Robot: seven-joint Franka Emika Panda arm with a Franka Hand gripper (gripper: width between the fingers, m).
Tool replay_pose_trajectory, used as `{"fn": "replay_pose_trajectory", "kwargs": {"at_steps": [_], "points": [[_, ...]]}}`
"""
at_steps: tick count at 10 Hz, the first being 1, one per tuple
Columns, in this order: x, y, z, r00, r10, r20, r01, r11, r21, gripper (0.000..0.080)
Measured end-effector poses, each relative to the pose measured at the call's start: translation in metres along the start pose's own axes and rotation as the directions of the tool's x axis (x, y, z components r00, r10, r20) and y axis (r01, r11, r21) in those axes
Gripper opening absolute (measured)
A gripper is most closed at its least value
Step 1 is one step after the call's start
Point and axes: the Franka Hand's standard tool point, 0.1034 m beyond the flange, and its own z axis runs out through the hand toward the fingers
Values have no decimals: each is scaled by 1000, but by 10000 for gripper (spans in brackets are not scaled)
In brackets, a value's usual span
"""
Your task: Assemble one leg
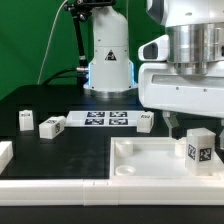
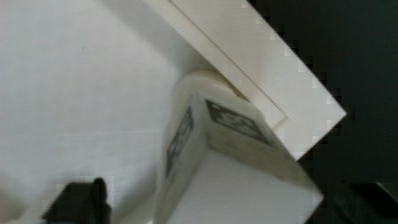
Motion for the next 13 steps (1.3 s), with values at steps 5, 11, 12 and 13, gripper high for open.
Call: {"fn": "replay_pose_trajectory", "kwargs": {"at_steps": [5,11,12,13], "points": [[-4,-2,3,874,-487,-2,486,873,-19,649],[-3,-1,3,686,-727,4,727,686,-32,534],[-3,-1,3,691,-723,4,722,691,-31,397],[-3,-1,3,717,-697,3,697,717,-31,290]]}}
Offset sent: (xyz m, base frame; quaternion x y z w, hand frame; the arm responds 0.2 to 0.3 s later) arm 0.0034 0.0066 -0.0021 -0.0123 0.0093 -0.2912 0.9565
